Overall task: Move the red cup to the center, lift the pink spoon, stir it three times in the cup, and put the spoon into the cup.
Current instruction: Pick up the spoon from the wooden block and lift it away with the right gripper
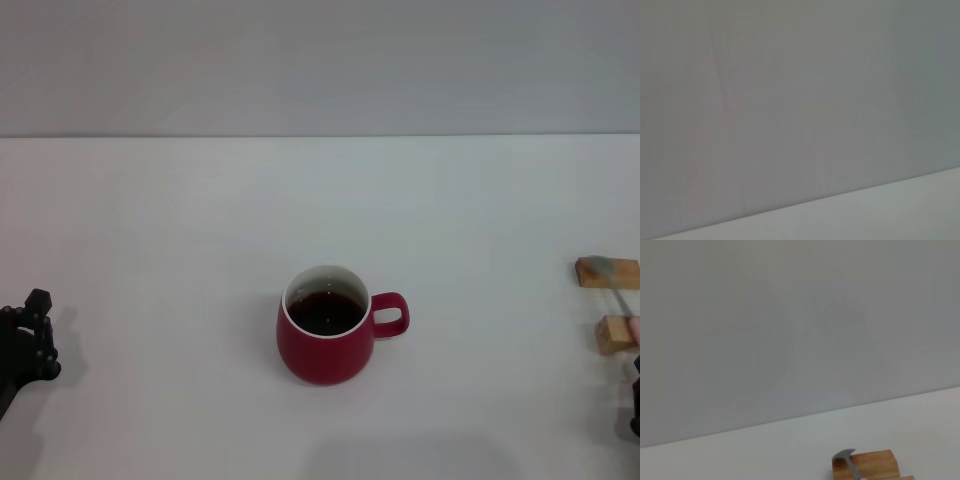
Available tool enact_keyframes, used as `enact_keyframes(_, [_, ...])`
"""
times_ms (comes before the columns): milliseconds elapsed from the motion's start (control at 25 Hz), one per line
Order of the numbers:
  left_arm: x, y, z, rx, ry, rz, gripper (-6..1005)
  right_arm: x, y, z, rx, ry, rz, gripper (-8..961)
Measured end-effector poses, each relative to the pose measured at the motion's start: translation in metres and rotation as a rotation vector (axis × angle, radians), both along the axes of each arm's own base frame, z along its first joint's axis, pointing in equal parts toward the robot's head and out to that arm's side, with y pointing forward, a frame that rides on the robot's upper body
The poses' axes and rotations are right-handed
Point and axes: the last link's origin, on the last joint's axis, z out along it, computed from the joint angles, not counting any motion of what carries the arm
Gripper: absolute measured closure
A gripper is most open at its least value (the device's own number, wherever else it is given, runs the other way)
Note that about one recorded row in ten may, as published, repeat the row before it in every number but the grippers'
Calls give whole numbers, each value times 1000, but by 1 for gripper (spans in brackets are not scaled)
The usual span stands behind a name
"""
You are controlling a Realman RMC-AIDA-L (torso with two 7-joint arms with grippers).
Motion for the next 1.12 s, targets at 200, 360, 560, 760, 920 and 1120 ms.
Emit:
enact_keyframes(200, [-1,-1,0,1,2,3,1001,1,0,0,-2,-1,-3,826])
enact_keyframes(360, [-1,-1,0,1,2,4,1001,2,0,0,-5,-4,-8,850])
enact_keyframes(560, [0,0,0,1,1,1,1001,-4,-1,-6,-13,-84,2,875])
enact_keyframes(760, [1,1,0,1,-1,-3,1001,-11,0,-8,-6,-105,18,884])
enact_keyframes(920, [2,2,0,0,-2,-6,1001,-15,0,-6,12,-120,44,883])
enact_keyframes(1120, [2,2,-1,0,-3,-7,1001,-32,-2,-5,53,-196,105,885])
